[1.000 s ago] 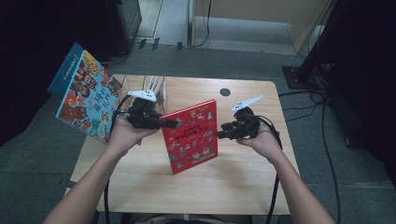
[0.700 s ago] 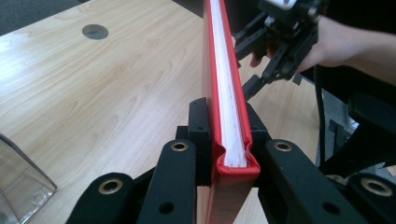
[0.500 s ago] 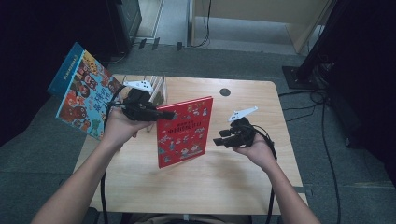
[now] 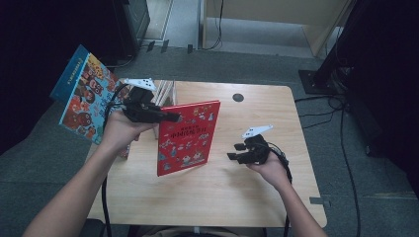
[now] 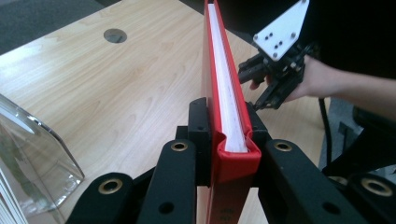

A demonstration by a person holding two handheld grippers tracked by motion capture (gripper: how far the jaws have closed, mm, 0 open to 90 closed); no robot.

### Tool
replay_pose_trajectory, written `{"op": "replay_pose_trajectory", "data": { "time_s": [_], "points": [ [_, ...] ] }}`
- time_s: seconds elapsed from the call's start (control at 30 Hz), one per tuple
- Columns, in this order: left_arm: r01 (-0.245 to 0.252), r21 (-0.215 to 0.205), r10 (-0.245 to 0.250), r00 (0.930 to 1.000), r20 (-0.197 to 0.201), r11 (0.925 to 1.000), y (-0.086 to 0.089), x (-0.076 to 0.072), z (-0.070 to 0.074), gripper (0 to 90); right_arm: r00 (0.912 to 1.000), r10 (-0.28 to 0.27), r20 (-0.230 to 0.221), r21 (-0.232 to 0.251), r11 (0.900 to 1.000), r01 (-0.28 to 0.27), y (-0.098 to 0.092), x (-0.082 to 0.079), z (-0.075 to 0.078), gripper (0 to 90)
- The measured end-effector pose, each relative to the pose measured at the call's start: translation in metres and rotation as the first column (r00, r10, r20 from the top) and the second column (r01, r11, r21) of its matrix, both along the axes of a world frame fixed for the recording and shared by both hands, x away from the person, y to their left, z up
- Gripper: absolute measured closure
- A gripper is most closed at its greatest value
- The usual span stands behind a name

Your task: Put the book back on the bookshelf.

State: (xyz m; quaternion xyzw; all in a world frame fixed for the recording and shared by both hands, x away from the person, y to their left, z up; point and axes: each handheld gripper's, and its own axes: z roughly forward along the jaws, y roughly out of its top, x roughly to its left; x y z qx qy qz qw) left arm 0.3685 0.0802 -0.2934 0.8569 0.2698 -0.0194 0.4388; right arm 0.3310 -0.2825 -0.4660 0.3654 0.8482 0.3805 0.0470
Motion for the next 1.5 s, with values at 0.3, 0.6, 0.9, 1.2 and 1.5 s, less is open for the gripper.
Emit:
{"op": "replay_pose_trajectory", "data": {
  "time_s": [0.3,0.6,0.9,1.2,1.5],
  "points": [
    [-0.041,0.008,0.041,0.9992,0.006,0.9991,0.02,-0.001,0.01,80.6,0.9993,-0.034,0.015,-0.008,0.999,0.034,-0.002,-0.008,-0.025,45.3],
    [-0.099,0.033,0.1,0.995,-0.001,0.9945,0.046,-0.006,0.016,80.6,0.9984,-0.056,-0.012,-0.063,0.997,0.055,-0.002,-0.006,-0.035,45.3],
    [-0.175,0.059,0.176,0.9843,-0.01,0.9828,0.074,-0.012,0.019,80.6,0.9976,-0.069,0.006,-0.063,0.996,0.069,-0.004,-0.002,-0.041,45.6],
    [-0.245,0.073,0.247,0.969,-0.012,0.9667,0.102,-0.019,0.028,80.6,0.9837,-0.038,0.176,-0.064,0.997,0.05,-0.006,-0.014,-0.053,42.0],
    [-0.303,0.111,0.307,0.9516,-0.016,0.9465,0.123,-0.021,0.032,80.5,0.9797,-0.044,0.195,-0.049,0.997,0.054,-0.004,-0.015,-0.056,36.4]
  ]
}}
